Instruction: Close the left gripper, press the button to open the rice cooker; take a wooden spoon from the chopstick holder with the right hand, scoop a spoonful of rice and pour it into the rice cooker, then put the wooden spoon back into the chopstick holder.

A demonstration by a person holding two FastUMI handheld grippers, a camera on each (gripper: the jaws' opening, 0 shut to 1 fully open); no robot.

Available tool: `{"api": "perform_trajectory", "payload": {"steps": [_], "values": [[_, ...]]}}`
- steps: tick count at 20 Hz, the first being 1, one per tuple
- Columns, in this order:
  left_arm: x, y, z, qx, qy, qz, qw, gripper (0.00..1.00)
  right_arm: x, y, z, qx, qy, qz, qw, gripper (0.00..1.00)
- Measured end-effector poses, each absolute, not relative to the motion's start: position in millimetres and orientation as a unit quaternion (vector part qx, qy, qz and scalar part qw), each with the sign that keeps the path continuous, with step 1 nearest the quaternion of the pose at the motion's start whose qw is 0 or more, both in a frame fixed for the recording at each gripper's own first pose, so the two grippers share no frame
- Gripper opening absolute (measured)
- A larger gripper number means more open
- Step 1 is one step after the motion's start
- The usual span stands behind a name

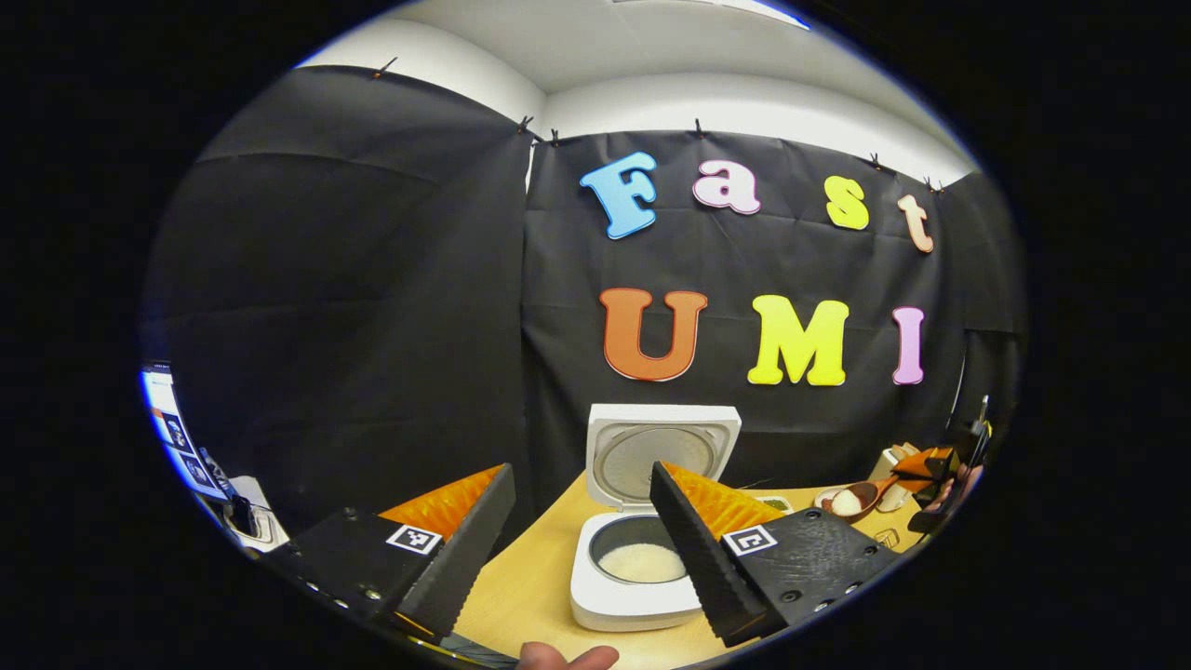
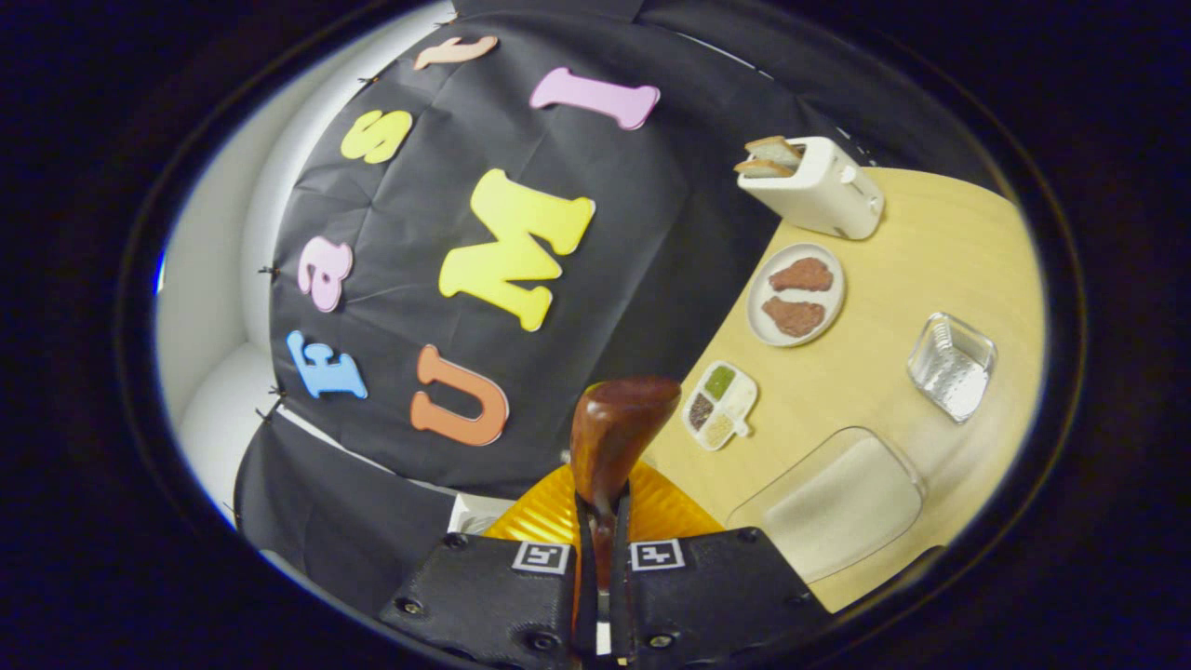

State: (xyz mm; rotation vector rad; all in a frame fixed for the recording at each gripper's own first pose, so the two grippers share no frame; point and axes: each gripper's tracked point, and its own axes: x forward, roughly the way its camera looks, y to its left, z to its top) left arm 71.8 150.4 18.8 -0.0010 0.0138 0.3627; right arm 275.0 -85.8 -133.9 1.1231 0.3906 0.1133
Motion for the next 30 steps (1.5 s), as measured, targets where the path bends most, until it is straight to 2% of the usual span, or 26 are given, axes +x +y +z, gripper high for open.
{"api": "perform_trajectory", "payload": {"steps": [4, 10, 18, 30], "values": [[61, 160, 15, -0.006, 0.01, 0.189, 0.982, 0.94, 300, -10, -106, 0.509, 0.194, 0.117, 0.83, 0.11], [41, 182, 5, -0.019, 0.027, 0.212, 0.977, 0.94, 324, 95, -112, 0.456, 0.225, 0.17, 0.844, 0.11], [13, 203, -4, -0.03, 0.036, 0.246, 0.968, 0.94, 344, 160, -142, 0.297, 0.228, 0.178, 0.91, 0.11], [6, 209, -9, -0.031, 0.042, 0.25, 0.967, 0.94, 341, 195, -164, 0.126, 0.213, 0.2, 0.948, 0.11]]}}
